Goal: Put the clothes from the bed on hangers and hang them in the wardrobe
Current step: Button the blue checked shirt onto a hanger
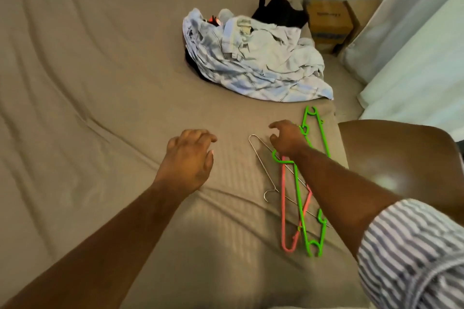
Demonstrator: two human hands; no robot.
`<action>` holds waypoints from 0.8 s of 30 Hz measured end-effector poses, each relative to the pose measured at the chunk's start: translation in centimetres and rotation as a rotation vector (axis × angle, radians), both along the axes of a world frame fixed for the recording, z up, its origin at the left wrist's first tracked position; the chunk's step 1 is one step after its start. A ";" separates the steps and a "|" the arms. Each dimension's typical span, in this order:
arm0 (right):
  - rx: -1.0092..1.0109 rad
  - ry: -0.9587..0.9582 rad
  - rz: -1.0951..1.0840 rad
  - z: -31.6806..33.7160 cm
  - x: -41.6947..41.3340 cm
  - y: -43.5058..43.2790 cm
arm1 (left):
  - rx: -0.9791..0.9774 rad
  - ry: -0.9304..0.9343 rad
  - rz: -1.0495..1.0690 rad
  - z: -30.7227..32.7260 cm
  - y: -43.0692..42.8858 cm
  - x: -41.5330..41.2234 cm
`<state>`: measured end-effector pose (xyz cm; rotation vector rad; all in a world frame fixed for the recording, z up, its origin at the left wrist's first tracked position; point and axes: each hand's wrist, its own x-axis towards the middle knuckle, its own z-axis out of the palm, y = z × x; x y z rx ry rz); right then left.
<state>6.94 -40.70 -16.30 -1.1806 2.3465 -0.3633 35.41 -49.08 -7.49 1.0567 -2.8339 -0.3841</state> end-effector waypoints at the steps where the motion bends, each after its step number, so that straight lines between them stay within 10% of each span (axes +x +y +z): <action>1: 0.069 0.029 0.026 -1.8 -1.4 -1.1 | -0.002 -0.012 -0.013 -1.7 0.0 -0.6; 16: 0.310 0.249 0.159 -12.3 -8.8 -13.7 | 0.074 -0.110 -0.047 -12.9 -4.0 -4.0; 24: -0.083 0.349 0.033 -7.0 -11.3 -14.8 | 0.135 -0.059 0.024 -11.8 -2.4 -2.1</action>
